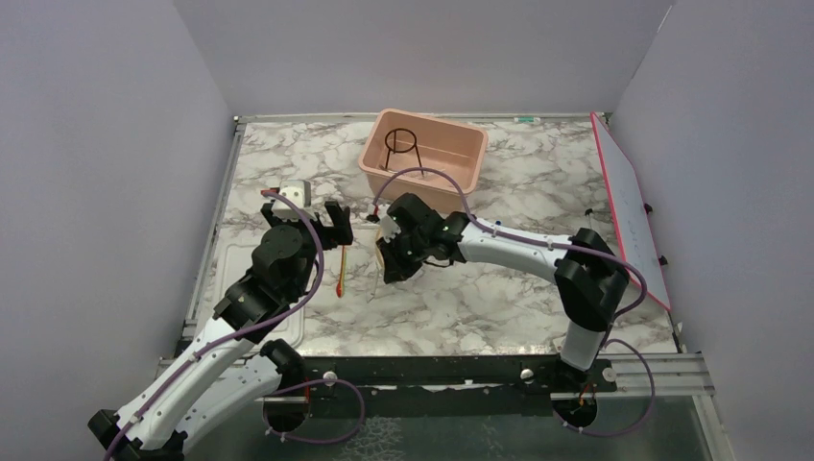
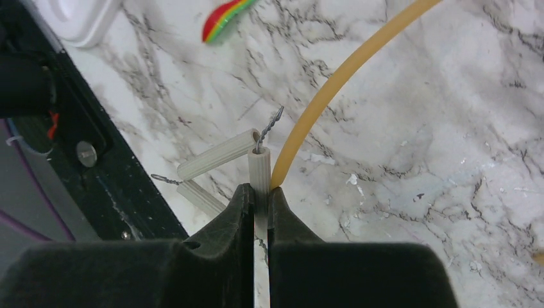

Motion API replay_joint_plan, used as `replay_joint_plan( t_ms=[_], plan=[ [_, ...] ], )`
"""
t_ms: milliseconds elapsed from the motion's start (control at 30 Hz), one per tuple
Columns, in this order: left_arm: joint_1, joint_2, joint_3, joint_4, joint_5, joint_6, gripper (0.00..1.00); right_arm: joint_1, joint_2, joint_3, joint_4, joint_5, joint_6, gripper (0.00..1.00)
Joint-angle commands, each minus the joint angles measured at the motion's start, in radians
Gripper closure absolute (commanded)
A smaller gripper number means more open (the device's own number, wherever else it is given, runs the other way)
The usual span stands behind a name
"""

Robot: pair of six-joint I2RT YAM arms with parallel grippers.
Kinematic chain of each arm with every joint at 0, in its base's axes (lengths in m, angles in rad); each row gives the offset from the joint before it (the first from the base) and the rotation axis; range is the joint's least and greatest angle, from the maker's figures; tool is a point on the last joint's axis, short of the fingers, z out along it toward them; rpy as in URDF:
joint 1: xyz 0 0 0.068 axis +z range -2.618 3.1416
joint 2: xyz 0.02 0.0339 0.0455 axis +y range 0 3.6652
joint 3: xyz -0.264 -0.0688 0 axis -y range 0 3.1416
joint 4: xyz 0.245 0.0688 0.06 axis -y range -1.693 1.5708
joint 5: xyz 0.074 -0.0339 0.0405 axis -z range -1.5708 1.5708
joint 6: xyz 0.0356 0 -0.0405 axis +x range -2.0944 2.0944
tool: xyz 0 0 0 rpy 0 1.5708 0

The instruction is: Organize the chemistry lab equipment

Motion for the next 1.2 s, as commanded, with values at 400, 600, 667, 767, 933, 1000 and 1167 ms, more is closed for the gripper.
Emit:
replay_joint_plan(
  t_ms=[400, 600, 667, 767, 933, 1000, 1167],
  plan=[
    [0.007, -0.020, -0.013, 0.018, -0.036, -0.008, 0.10, 0.007, -0.220, -0.111, 0.222, -0.202, -0.114, 0.99],
    [0.008, -0.023, -0.015, 0.018, -0.037, -0.014, 0.10, 0.006, -0.290, -0.183, 0.296, -0.131, -0.113, 0.97],
    [0.007, -0.020, -0.016, 0.018, -0.023, -0.019, 0.10, 0.007, -0.306, -0.201, 0.328, -0.076, -0.091, 0.98],
    [0.008, -0.015, -0.014, 0.018, -0.005, -0.023, 0.10, 0.007, -0.346, -0.233, 0.387, 0.002, -0.058, 0.98],
    [0.007, -0.010, -0.003, -0.026, 0.100, -0.107, 0.10, 0.006, -0.378, -0.258, 0.427, 0.038, -0.064, 0.99],
    [0.008, -0.010, -0.010, -0.049, 0.191, -0.182, 0.10, 0.006, -0.374, -0.262, 0.408, 0.041, -0.063, 0.99],
    [0.007, -0.001, -0.038, -0.090, 0.312, -0.334, 0.12, 0.005, -0.296, -0.191, 0.158, -0.093, -0.101, 0.98]
  ],
)
